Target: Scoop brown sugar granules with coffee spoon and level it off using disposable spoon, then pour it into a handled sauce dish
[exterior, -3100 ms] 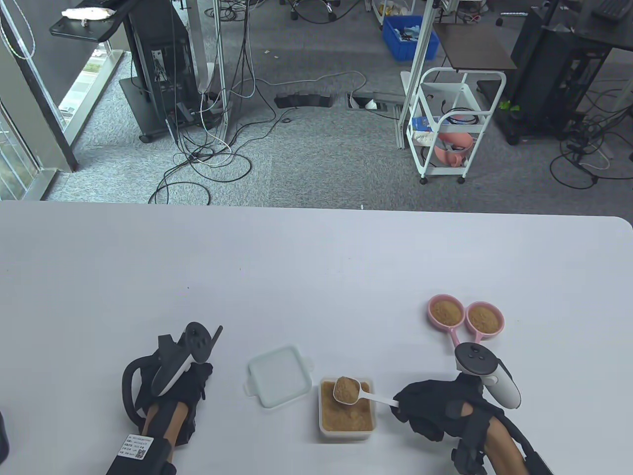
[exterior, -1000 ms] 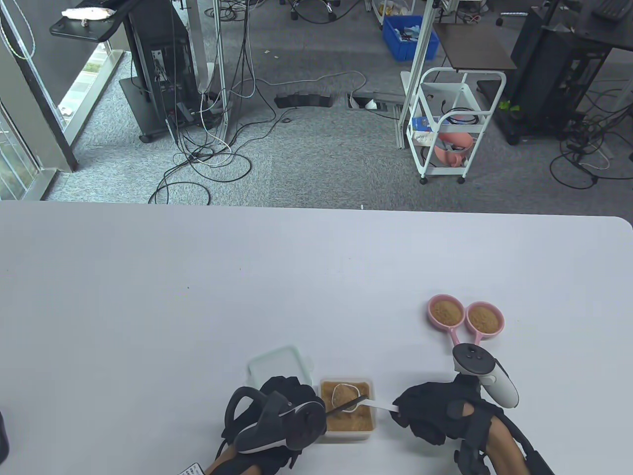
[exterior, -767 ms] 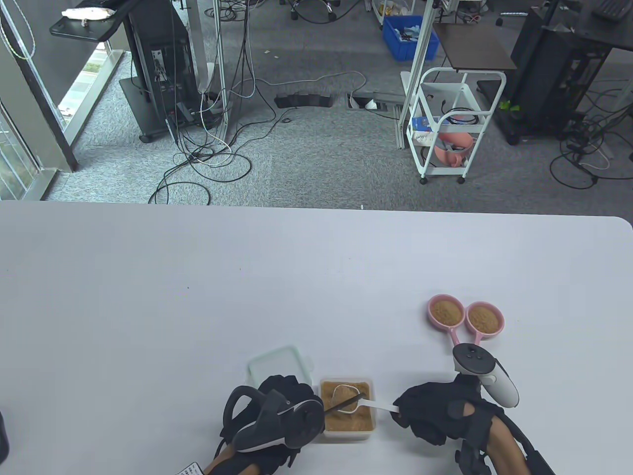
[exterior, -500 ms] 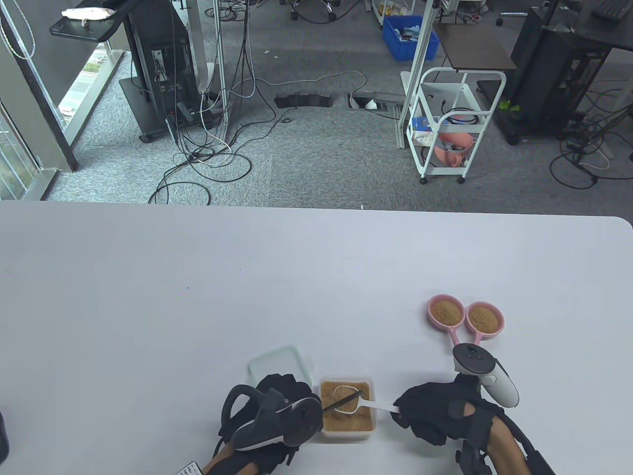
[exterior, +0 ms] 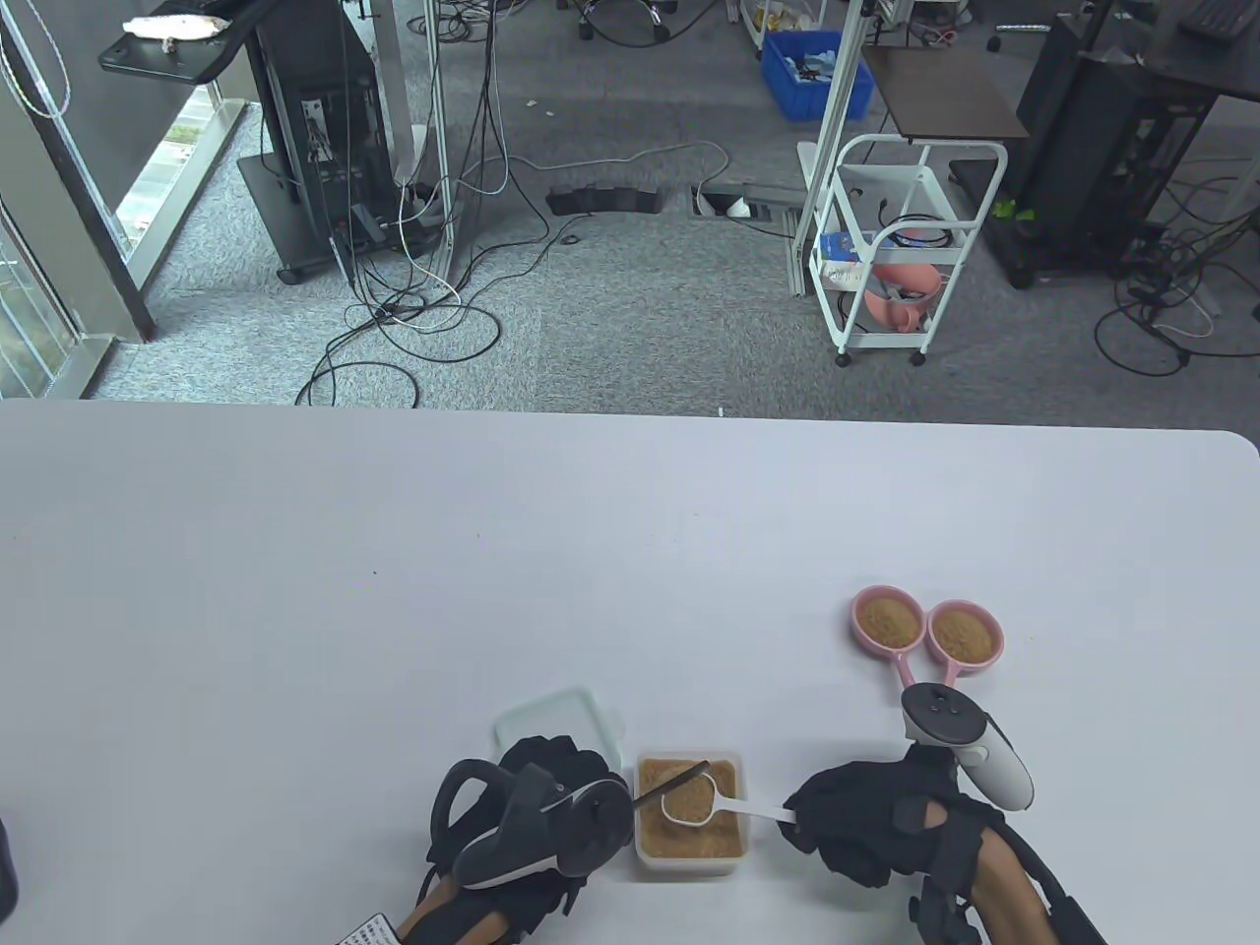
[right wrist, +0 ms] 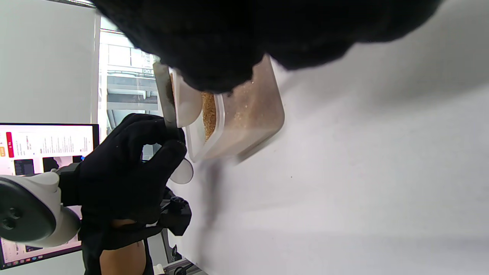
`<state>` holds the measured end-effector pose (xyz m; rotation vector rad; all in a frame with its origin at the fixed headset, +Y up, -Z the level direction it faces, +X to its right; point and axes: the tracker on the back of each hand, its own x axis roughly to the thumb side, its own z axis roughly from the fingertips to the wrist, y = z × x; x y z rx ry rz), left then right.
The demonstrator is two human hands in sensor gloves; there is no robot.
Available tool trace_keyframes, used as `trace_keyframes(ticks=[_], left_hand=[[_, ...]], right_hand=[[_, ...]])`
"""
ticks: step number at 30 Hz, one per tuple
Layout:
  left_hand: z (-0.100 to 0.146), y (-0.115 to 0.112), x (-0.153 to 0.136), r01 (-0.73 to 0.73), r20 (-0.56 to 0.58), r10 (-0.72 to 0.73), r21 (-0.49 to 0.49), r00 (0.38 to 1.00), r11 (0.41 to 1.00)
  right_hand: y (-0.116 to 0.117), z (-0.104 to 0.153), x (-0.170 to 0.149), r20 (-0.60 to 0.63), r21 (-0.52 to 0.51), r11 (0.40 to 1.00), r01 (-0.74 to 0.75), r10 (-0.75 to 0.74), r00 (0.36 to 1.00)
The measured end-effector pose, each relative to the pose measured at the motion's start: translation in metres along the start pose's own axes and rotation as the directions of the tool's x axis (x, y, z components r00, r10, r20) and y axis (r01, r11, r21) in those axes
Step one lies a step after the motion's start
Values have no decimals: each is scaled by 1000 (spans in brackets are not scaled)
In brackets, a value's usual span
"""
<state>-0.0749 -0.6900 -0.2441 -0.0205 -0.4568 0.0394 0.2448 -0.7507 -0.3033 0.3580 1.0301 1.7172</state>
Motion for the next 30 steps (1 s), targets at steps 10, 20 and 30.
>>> trace_keyframes(ticks=[10,20,30], left_hand=[[-1,0,-2,5,-11,-4,2,1000,1000],[-1,0,-5,0,-24,0,-2,1000,1000],[0,5,-18,-38,-55,39,2,998,999]], right_hand=[[0,0,0,-1,-1,1000,3,-3,1000],[-1,1,-1,-8,-7,1000,3,-3,1000],[-3,3,-1,-14,-14,1000,2,-2,1000]])
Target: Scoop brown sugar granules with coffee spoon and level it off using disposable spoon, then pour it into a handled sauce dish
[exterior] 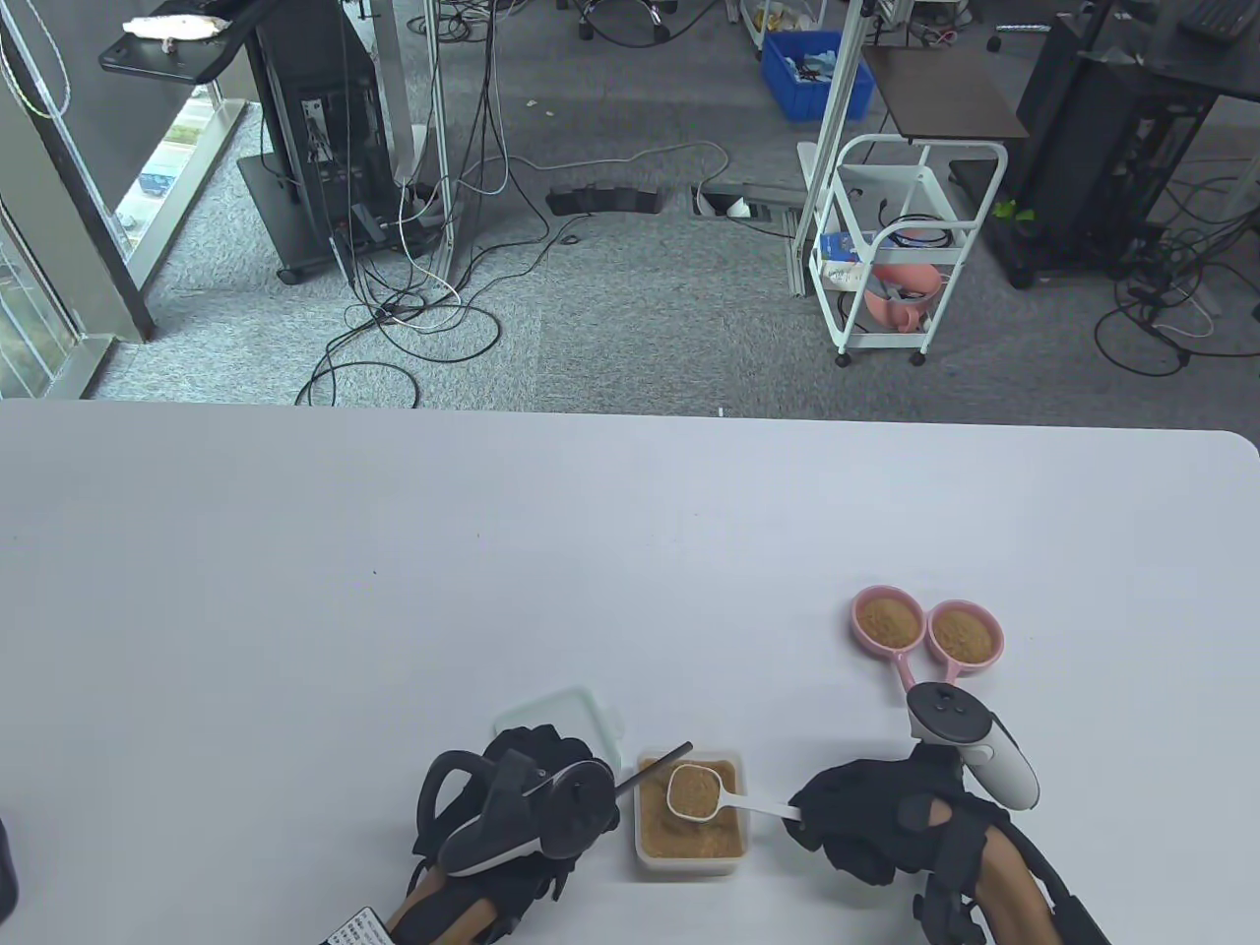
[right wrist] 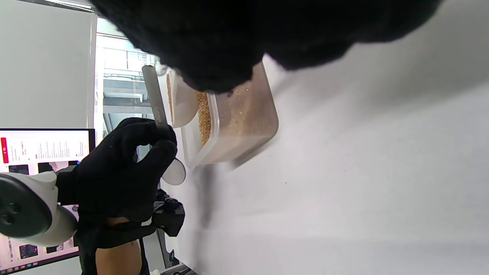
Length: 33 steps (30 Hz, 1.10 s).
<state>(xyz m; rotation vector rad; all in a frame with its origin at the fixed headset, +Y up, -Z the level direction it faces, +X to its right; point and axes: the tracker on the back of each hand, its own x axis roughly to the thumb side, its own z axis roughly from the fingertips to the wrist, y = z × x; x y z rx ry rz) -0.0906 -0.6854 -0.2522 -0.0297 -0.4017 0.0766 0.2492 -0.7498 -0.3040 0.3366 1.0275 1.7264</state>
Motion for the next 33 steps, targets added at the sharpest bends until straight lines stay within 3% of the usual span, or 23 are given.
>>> trace_keyframes(ticks=[12,18,33], left_hand=[[0,0,-11,-30,-15,30,-45,999,999],[-4,-11,-8,21,-3,-22,-125,1000,992],[-1,-2,-10,-7,-6,7,-86,1000,996]], right_hand=[[-2,1,0,1,0,1000,-8,8,1000],[-2,1,0,-2,0,1000,-14,14,1000],[-1,1,0,0,0,1000,-16,16,1000]])
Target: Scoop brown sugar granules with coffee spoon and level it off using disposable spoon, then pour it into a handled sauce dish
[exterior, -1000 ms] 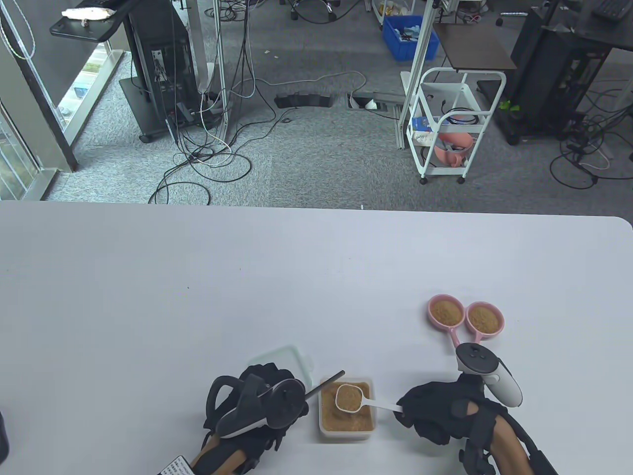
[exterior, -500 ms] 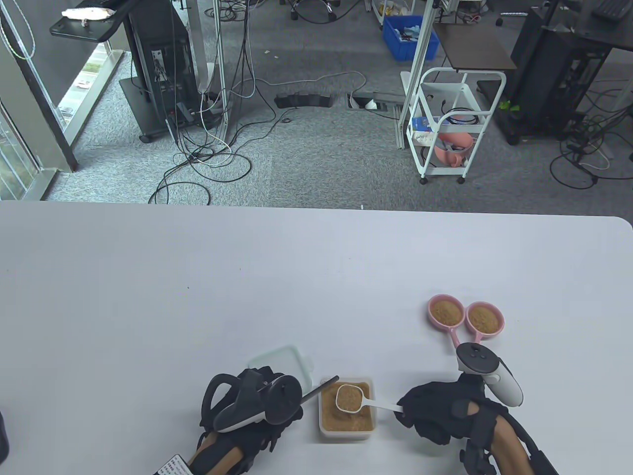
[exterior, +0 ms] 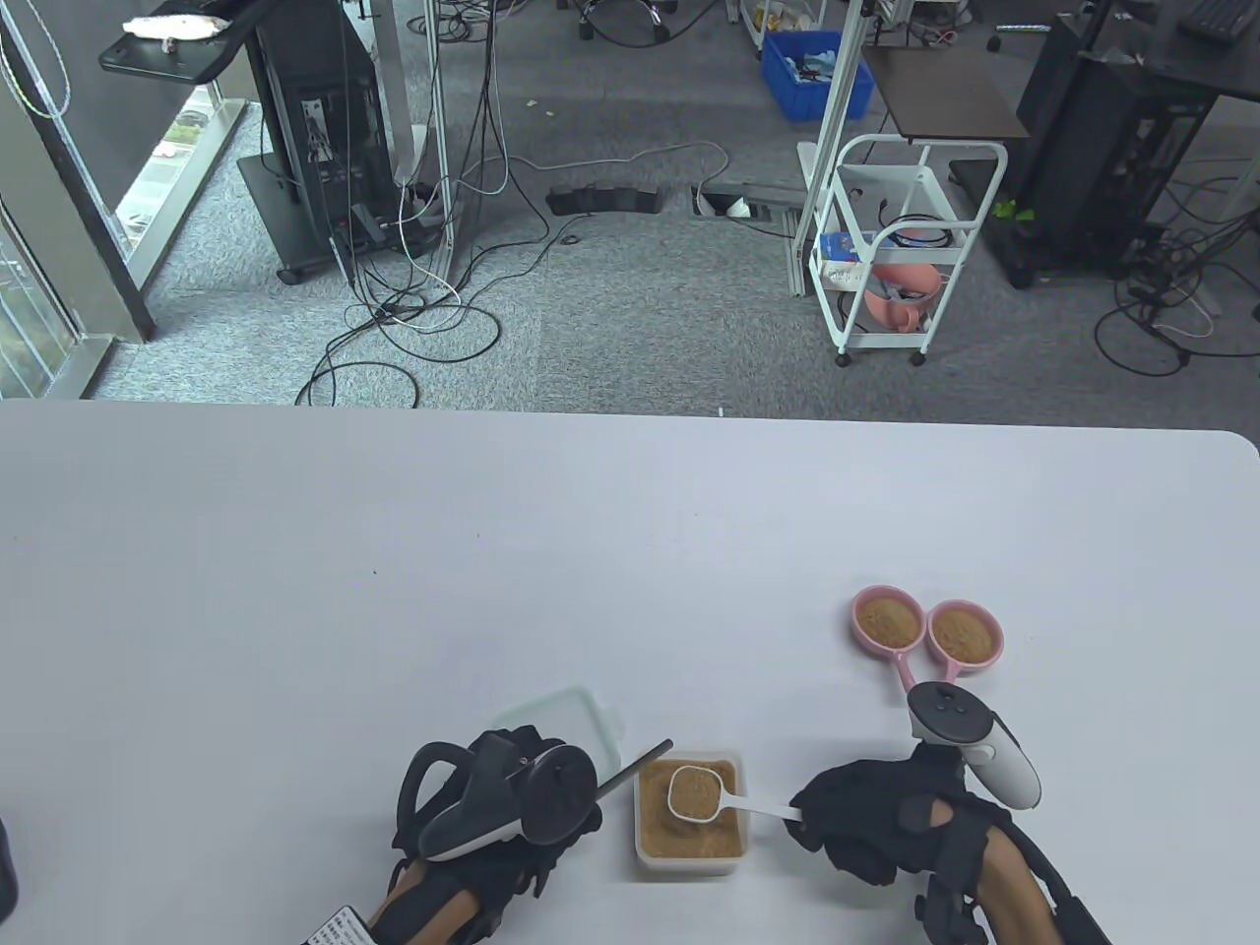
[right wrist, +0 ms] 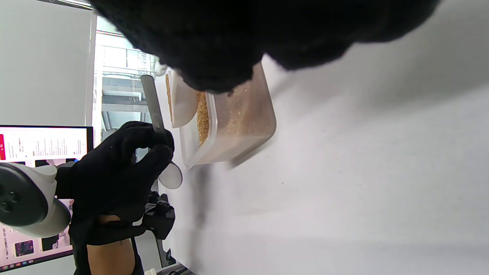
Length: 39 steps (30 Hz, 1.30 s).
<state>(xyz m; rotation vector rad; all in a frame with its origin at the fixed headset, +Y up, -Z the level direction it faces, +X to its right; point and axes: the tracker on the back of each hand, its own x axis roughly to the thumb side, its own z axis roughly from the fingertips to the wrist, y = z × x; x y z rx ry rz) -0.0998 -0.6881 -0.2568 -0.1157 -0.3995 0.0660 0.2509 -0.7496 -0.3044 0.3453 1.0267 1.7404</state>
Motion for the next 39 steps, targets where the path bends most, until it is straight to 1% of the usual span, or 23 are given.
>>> trace_keyframes(ticks=[6,11,13,15,17,20,22,25,29,33,39], left_hand=[[-4,-10,3,33,3,-33,-53,999,998],[-4,-10,2,26,1,-26,-49,1000,998],[-3,-6,-2,16,-10,-16,-36,1000,999],[-1,2,-9,-4,-40,4,-6,999,1000],[2,12,-23,-33,-91,37,43,995,999],[7,23,-54,-67,-207,86,94,975,993],[8,24,-75,-62,-288,89,99,953,993],[7,17,-104,-64,-397,85,66,914,996],[2,4,-125,-72,-474,65,4,878,997],[-2,-5,-136,-54,-517,20,-51,856,997],[-8,-17,-141,-29,-541,-40,-118,840,993]], right_hand=[[0,0,0,-6,-2,1000,-7,7,1000],[0,0,0,-9,0,1000,-10,10,1000],[0,0,0,-7,-1,1000,-8,8,1000],[0,0,0,-4,-1,1000,-9,9,1000],[0,0,0,0,-3,1000,-7,7,1000],[0,0,0,2,-6,1000,-9,9,1000],[-1,0,0,1,-6,1000,-12,12,1000],[-1,0,0,0,-9,1000,-13,13,1000],[-1,1,0,-2,-14,1000,-18,17,1000],[-1,1,0,-3,-15,1000,-20,19,1000],[-1,1,0,-6,-16,1000,-23,23,1000]])
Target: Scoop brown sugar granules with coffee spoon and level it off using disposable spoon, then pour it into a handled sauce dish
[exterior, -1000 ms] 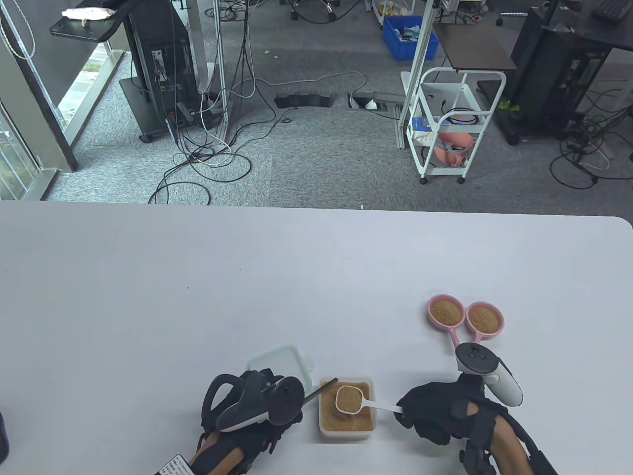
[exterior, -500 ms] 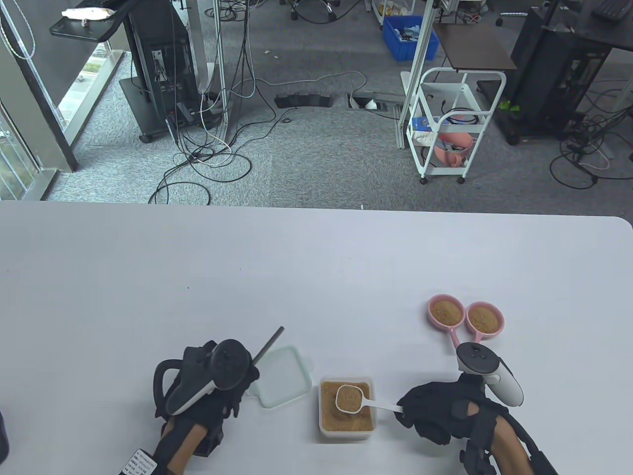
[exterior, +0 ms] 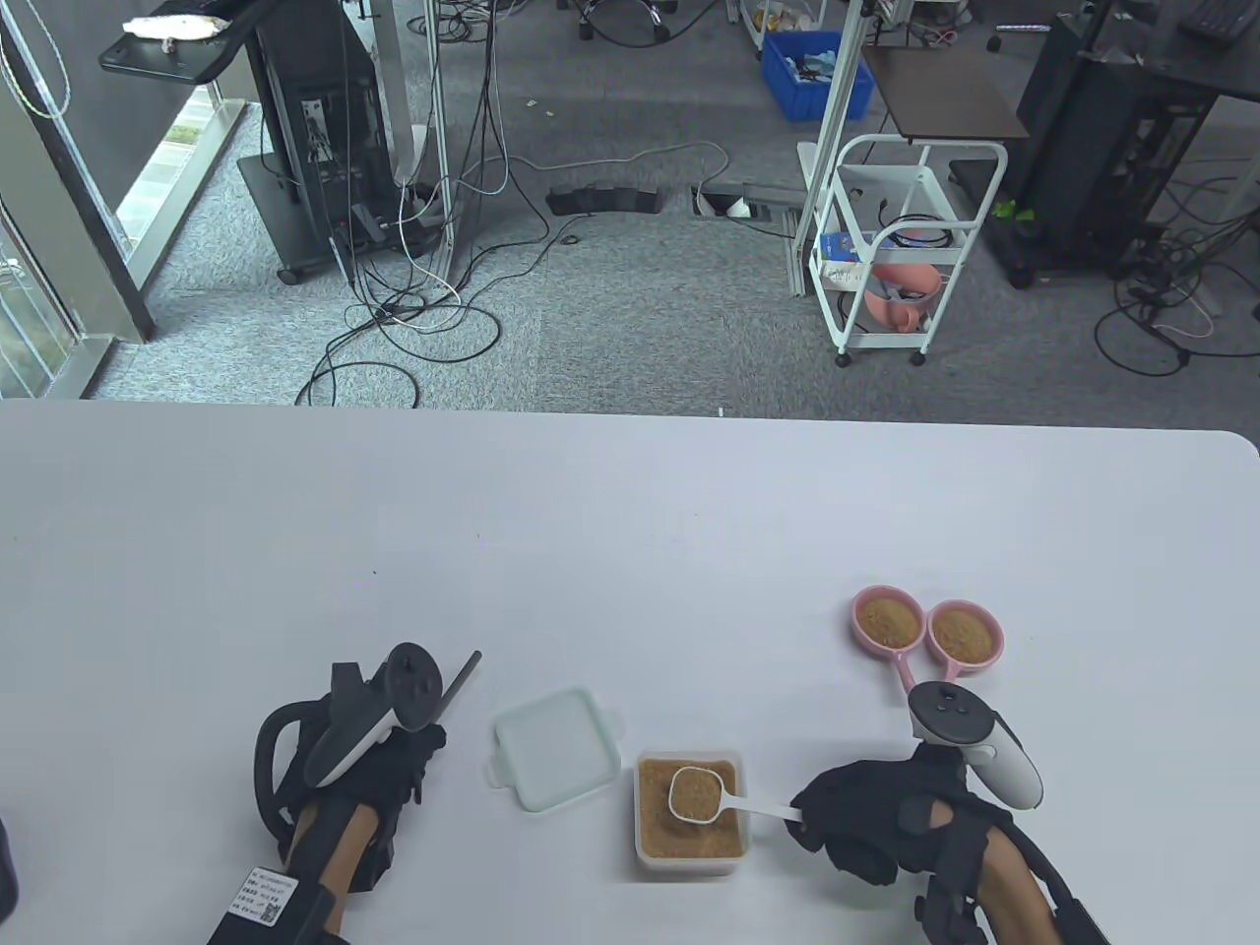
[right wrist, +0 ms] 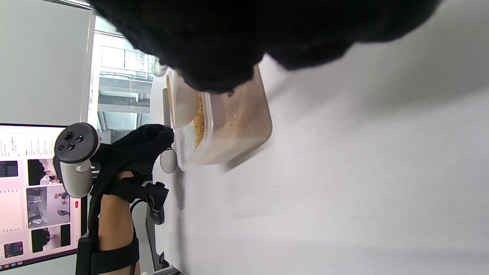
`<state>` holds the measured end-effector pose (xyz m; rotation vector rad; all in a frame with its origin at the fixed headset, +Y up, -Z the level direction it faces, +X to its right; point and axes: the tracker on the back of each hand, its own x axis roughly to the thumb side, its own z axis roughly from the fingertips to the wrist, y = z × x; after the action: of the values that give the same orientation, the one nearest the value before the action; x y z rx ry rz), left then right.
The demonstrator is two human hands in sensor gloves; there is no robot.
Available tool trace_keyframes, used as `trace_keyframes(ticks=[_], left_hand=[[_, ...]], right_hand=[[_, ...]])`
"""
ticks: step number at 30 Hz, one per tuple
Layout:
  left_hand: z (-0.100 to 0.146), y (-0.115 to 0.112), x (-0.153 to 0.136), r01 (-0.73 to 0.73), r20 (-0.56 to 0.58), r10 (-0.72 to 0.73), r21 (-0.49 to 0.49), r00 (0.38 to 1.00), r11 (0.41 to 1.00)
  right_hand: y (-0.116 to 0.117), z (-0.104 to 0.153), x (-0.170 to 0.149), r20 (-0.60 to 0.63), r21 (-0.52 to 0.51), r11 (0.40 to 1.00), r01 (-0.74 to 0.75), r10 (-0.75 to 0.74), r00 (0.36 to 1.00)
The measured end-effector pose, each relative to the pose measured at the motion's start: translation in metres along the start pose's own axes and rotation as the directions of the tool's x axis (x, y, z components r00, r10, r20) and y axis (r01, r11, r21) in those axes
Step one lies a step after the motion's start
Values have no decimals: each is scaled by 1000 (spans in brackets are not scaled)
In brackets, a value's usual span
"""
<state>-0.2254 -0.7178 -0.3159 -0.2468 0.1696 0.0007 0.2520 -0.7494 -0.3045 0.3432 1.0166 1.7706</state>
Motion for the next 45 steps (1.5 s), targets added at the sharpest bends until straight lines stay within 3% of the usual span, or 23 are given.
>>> trace_keyframes(ticks=[11,38,45], left_hand=[[-6,-11,7,55,-3,-55,-38,998,998],[-1,-7,4,79,-41,-80,-26,996,996],[8,5,1,-17,3,17,68,1000,998]], right_hand=[[1,-1,0,-8,1,1000,-6,6,1000],[2,-1,0,-12,-4,1000,-6,6,1000],[1,-1,0,-4,-8,1000,-4,3,1000]])
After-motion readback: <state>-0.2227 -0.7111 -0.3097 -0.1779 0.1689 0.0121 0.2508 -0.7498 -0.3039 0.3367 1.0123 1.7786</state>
